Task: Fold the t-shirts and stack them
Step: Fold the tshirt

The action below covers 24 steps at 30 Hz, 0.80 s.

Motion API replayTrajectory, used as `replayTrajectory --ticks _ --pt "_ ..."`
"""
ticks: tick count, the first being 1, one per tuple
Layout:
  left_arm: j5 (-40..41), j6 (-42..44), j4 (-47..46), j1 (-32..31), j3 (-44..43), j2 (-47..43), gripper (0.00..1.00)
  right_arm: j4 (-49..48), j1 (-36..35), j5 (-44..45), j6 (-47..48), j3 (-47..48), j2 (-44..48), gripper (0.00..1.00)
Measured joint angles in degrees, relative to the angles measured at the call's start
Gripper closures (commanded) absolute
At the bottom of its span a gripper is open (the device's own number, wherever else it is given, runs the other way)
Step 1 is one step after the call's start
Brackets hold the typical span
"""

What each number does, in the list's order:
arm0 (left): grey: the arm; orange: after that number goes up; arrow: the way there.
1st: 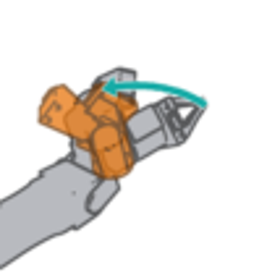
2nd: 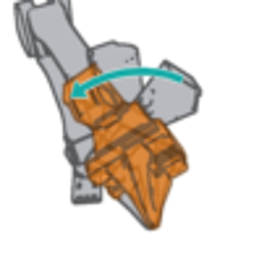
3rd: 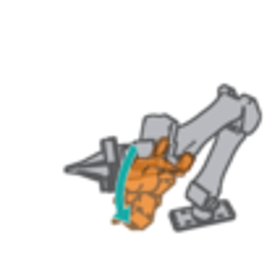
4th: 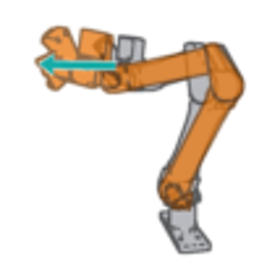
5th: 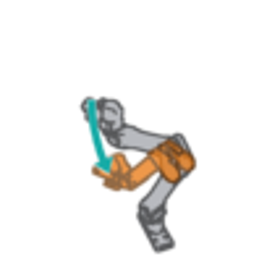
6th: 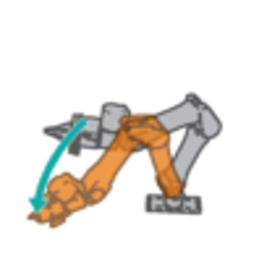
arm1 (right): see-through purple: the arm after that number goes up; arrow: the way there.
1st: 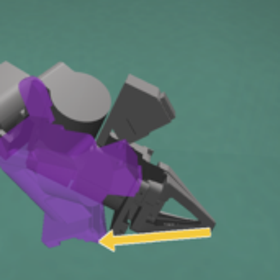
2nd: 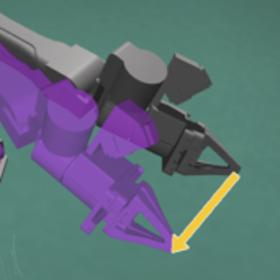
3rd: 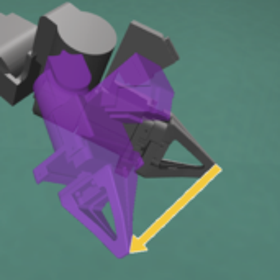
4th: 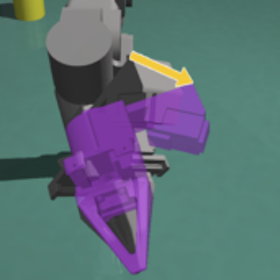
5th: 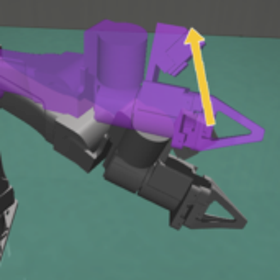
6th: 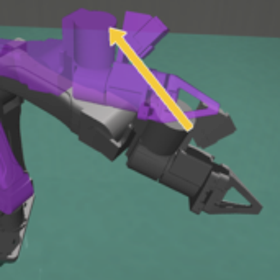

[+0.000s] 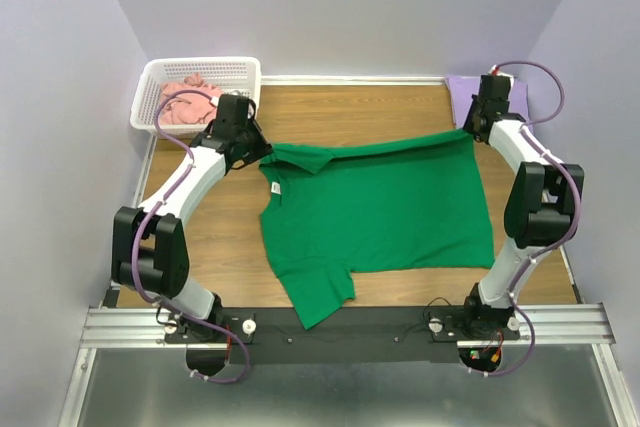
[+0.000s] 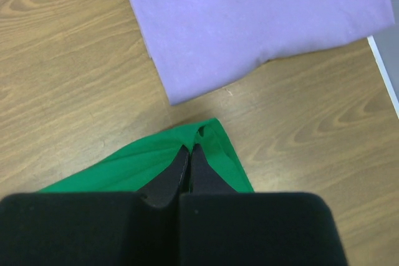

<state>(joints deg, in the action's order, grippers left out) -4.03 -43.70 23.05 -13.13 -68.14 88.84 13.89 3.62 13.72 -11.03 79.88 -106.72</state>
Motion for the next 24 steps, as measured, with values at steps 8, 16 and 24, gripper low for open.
replayTrajectory --ticks 8,16,24 --pt "-1.9 -0.8 -0.2 0.0 3.0 -1.6 1.00 3.2 0.6 1.4 -4.3 -4.0 2.2 0.99" --pt "-2.9 -1.2 -0.7 0.0 7.2 -2.2 1.00 5.3 1.1 2.8 -8.7 -9.8 3.7 0.99" --pt "-3.4 -1.8 -2.2 0.0 12.7 -2.5 1.00 6.3 2.4 3.0 -12.9 -13.8 3.3 0.99"
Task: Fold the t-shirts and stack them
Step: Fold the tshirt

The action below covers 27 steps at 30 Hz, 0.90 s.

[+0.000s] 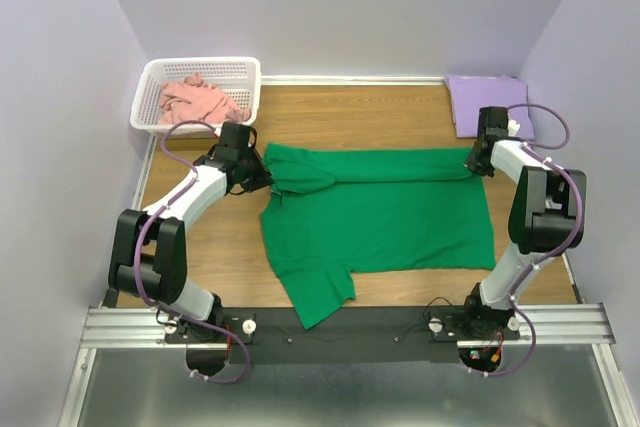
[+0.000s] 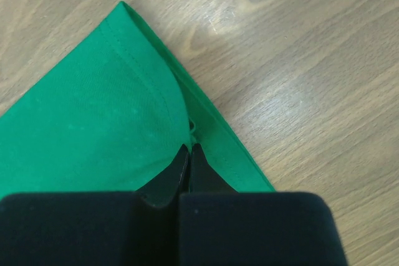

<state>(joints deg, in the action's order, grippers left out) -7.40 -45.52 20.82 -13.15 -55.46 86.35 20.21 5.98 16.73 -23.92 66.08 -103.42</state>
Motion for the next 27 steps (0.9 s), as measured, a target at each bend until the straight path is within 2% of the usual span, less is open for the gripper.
replayTrajectory --ticks 17,27 --pt "-4.8 -3.5 -1.4 -1.6 2.2 -3.1 1.00 0.5 0.2 1.4 -0.7 1.4 -1.2 0.99" --pt "-6.5 -8.1 -1.5 -6.1 2.3 -5.2 1.00 0.7 0.2 1.9 -0.5 2.3 -1.5 0.99"
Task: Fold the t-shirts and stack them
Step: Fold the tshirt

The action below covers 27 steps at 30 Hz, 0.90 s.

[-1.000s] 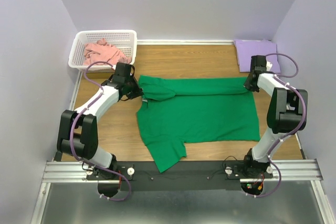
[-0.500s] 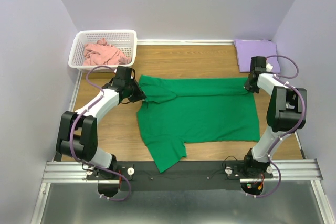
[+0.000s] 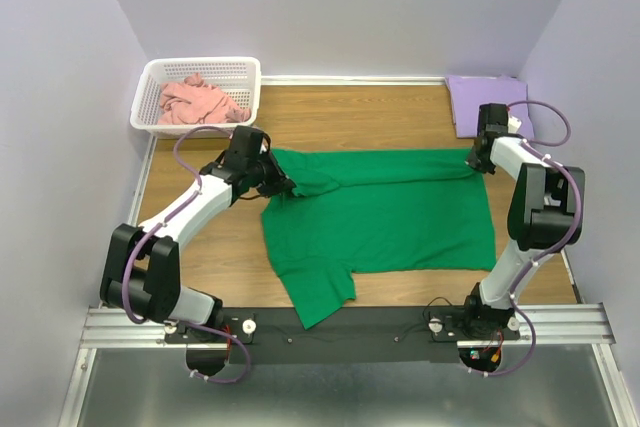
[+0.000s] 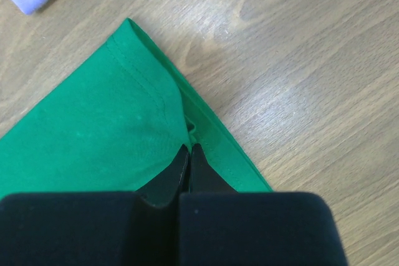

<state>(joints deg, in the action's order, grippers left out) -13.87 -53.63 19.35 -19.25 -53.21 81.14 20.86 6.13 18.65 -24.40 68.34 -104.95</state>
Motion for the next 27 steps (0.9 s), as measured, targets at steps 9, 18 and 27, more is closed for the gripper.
replayTrajectory --ticks 9,18,27 --pt "-1.0 -2.8 -2.1 -1.0 5.5 0.0 1.00 0.3 0.0 1.1 0.0 0.0 -1.2 0.92" --pt "-0.8 -5.0 -4.0 -1.6 11.0 0.2 0.55 0.7 0.0 1.5 -0.1 0.0 -1.6 0.65" --pt "0.9 -6.4 -2.9 -1.6 12.6 -4.0 0.06 3.1 0.3 2.7 0.6 0.1 2.4 0.28"
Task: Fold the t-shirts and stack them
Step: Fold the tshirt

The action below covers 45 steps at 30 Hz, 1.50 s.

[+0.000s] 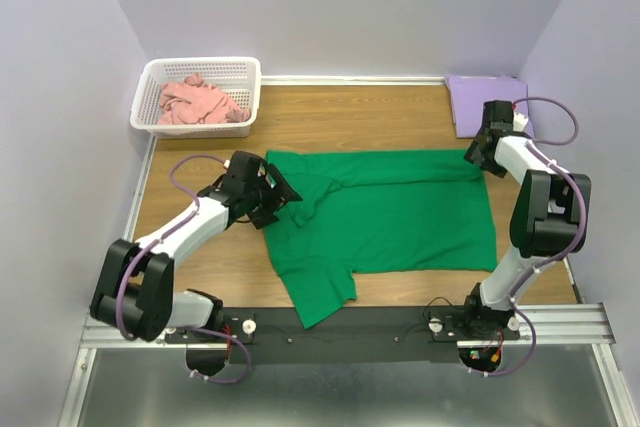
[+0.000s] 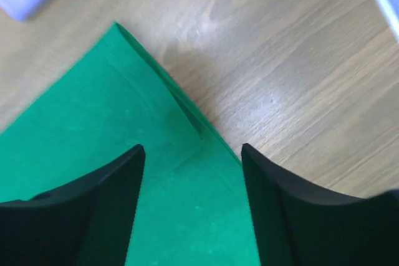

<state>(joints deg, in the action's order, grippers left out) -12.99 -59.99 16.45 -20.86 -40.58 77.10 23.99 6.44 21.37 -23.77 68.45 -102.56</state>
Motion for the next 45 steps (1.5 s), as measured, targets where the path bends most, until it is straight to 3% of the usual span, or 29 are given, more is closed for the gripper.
replayTrajectory --ticks 7,12,20,30,34,45 --pt "8.9 6.8 0.8 4.7 -6.2 -3.4 0.07 -0.1 4.2 -6.2 3.1 5.7 0.9 0.33" --pt "16.1 15.5 -2.2 6.3 -12.0 5.0 0.07 -2.2 10.8 -17.6 5.0 8.9 -3.0 0.44" --pt "21.7 24.0 -4.3 6.3 -20.4 19.0 0.16 -4.0 10.7 -28.2 9.4 9.5 -9.4 0.51" --pt "24.6 27.5 -5.5 6.3 -29.0 29.7 0.30 -6.8 10.7 -31.2 11.8 9.5 -11.2 0.53" --pt "24.6 28.1 -5.7 6.3 -29.6 31.5 0.36 -7.2 10.7 -31.8 12.5 9.5 -12.2 0.53" --pt "24.8 29.9 -5.9 6.3 -29.6 33.6 0.43 -8.5 10.7 -33.9 14.1 10.4 -14.4 0.53"
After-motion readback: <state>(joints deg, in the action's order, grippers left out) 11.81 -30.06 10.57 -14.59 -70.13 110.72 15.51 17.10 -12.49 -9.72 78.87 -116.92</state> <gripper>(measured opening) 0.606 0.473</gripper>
